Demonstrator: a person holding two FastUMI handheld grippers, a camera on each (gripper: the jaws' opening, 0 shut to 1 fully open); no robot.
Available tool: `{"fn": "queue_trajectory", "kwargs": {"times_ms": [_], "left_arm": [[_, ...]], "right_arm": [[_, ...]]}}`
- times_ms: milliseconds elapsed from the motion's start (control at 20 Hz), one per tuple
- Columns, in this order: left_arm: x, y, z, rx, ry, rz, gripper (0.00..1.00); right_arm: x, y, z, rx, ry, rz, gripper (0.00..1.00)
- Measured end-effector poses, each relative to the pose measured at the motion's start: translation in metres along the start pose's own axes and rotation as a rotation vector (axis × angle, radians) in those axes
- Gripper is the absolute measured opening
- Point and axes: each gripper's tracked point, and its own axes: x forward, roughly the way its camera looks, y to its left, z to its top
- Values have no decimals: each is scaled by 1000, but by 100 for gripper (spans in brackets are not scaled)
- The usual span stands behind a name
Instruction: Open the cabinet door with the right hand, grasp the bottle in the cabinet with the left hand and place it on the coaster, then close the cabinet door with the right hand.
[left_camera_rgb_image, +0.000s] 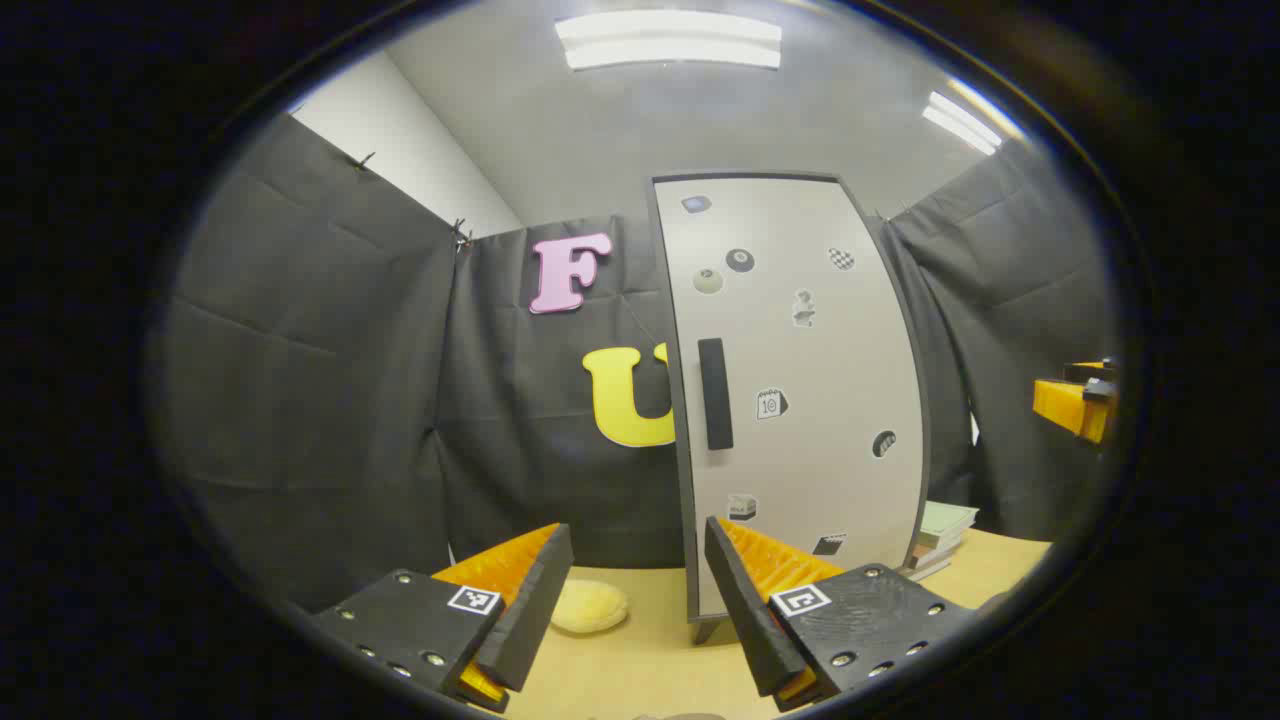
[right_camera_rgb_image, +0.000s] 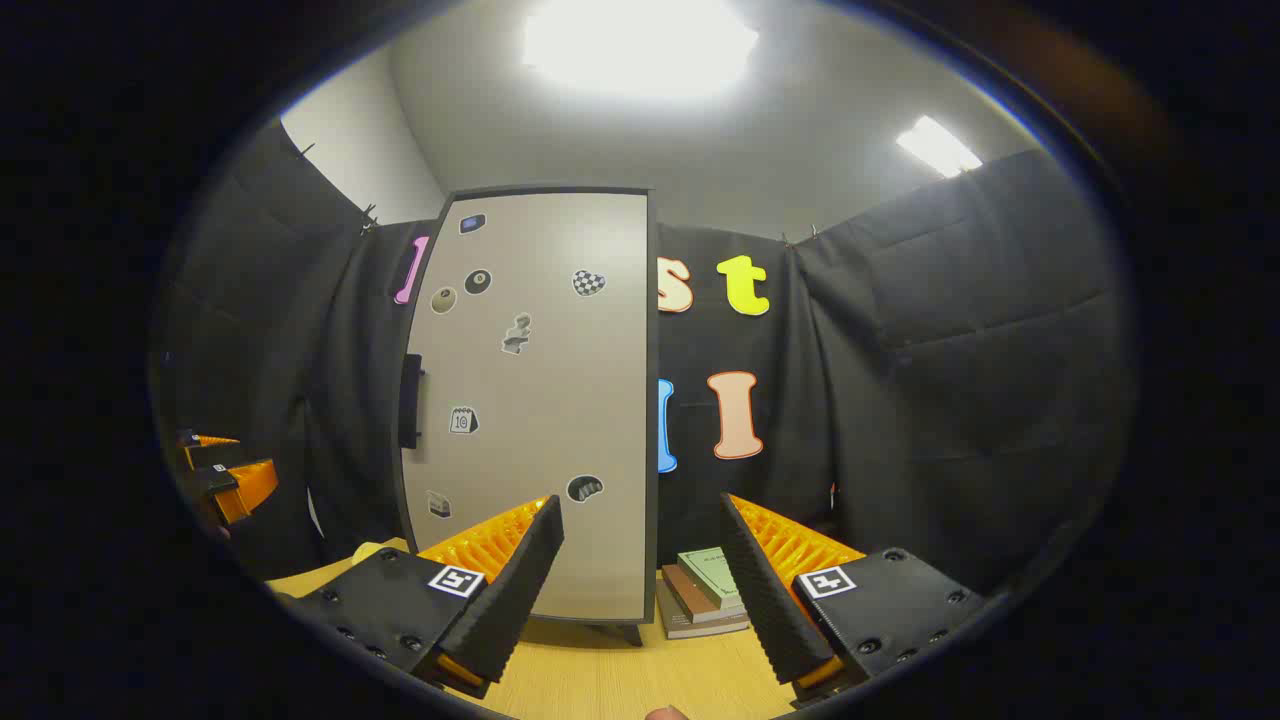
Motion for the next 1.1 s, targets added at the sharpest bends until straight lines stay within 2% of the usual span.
{"fn": "queue_trajectory", "kwargs": {"times_ms": [100,150,200,550,600,950,1000,1050,1100], "left_arm": [[1,1,-2,0,7,-3,83],[2,2,0,1,5,-2,80],[1,4,0,1,4,-2,84],[-1,10,2,8,5,-2,83],[-1,13,3,10,1,3,85],[0,28,-1,7,7,31,80],[0,31,-1,8,7,35,85],[0,33,-1,10,6,40,85],[-1,34,-2,10,7,42,82]], "right_arm": [[1,-2,-2,-2,7,-11,98],[1,-2,-2,-1,9,-17,98],[1,-2,-3,3,12,-19,97],[4,6,-3,11,20,-12,98],[4,7,-3,9,20,-10,98],[9,16,2,8,14,9,98],[10,18,2,8,16,12,98],[12,20,3,9,18,18,98],[13,24,3,12,19,26,97]]}}
